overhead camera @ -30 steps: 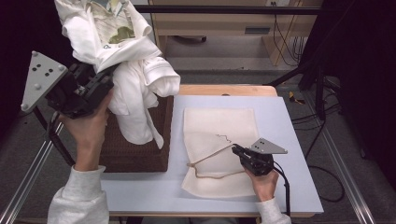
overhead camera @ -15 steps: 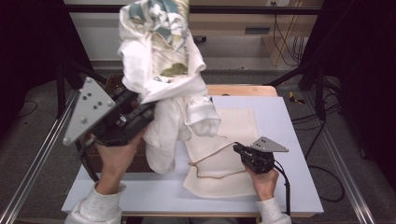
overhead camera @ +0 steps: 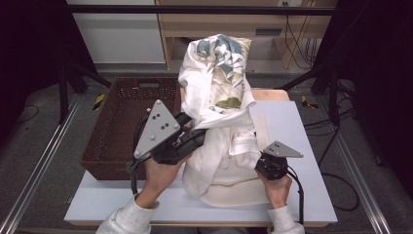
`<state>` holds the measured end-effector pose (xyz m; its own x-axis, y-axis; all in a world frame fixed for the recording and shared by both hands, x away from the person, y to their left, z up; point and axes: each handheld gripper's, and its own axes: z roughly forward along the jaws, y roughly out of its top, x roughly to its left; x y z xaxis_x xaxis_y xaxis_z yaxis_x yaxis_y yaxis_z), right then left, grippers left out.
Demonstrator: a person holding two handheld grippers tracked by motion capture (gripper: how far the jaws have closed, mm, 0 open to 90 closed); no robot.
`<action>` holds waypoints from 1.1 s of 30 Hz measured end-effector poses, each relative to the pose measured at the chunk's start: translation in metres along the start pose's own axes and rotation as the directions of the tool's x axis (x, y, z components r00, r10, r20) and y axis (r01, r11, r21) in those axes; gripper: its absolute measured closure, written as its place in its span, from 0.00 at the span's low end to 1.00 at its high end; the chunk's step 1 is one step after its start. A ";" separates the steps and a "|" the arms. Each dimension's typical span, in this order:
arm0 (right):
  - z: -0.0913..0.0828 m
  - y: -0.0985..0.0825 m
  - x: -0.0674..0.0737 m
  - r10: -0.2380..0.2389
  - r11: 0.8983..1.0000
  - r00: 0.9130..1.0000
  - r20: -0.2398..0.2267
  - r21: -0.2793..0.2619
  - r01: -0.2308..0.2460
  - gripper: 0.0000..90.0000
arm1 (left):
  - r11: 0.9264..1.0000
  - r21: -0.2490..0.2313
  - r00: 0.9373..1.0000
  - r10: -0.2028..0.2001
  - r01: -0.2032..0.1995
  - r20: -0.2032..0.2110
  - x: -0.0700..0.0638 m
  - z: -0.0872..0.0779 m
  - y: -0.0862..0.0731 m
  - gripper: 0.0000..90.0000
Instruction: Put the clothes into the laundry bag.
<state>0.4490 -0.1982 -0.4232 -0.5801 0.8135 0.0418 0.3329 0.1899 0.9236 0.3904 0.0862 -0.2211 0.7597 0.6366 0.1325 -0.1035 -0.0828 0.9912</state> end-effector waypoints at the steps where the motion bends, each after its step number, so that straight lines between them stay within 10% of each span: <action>1: 0.000 0.000 -0.001 0.000 1.000 1.000 0.000 -0.003 0.000 0.96 | 1.000 0.001 1.000 0.003 -0.003 0.003 -0.001 0.003 0.000 0.77; 13: 0.001 0.001 -0.005 0.016 1.000 1.000 0.016 -0.009 -0.016 0.96 | 0.998 0.070 0.998 -0.004 0.000 0.057 -0.004 -0.004 -0.038 0.77; 33: 0.012 0.003 -0.011 0.038 0.999 0.998 0.048 -0.005 -0.037 0.96 | 0.959 0.281 0.979 -0.075 0.020 0.188 -0.018 -0.019 -0.138 0.77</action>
<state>0.4653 -0.2001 -0.4254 -0.5310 0.8454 0.0583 0.3507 0.1566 0.9233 0.3789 0.1006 -0.3605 0.8723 0.4858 0.0560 0.0961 -0.2826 0.9544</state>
